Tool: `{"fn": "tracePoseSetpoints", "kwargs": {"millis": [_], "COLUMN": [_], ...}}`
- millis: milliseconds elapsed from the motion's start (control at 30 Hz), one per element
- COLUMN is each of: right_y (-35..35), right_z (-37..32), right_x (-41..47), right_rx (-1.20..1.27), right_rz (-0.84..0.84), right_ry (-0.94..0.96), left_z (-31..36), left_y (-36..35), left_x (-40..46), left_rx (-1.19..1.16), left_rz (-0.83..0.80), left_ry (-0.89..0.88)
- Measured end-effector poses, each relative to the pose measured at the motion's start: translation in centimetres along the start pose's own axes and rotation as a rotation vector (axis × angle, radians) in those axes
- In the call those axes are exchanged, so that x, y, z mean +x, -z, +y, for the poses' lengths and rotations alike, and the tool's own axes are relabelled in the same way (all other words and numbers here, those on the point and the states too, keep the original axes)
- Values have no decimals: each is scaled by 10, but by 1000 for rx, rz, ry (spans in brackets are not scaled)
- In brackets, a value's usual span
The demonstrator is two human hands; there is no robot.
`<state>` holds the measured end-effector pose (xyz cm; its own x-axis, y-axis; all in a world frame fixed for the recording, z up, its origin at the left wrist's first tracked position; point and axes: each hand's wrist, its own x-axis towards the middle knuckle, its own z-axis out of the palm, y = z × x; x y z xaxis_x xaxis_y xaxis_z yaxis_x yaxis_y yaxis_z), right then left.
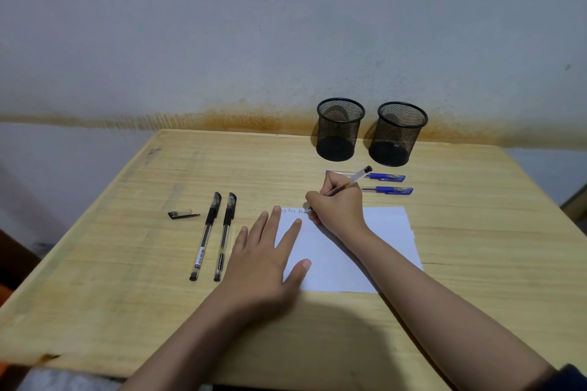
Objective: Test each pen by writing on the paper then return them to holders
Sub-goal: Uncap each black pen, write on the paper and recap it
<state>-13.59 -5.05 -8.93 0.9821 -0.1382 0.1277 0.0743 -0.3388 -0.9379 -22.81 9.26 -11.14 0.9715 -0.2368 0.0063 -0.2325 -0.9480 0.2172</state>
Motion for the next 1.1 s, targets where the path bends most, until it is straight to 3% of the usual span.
{"fn": "tracePoseSetpoints", "kwargs": {"millis": [200,400,533,700,833,967,1100], "right_y": [0,6,6,8,12,20,24], "right_z": [1,-1,-4,-6,-15,-23,-26], "right_x": [1,-2,-3,-6,-9,-8,-16], "right_rx": [2,302,412,535,376,374,366], "right_rz": [27,70,12,-117,-90,-141,-208], "right_ry": [-23,-71,-89,-76,47,104,92], "left_z": [1,4,-8,-67,-100,-114,-116], "left_y": [3,19,36,55,61,55,52], "left_x": [-2,-3,-10,-8,-11,-12,-10], "left_rx": [-20,-109,-276,-281,-274,-334,-374], "left_rz": [-13,-55,160,405,447,421,493], "left_ry": [-2,0,7,181,349,401,403]}}
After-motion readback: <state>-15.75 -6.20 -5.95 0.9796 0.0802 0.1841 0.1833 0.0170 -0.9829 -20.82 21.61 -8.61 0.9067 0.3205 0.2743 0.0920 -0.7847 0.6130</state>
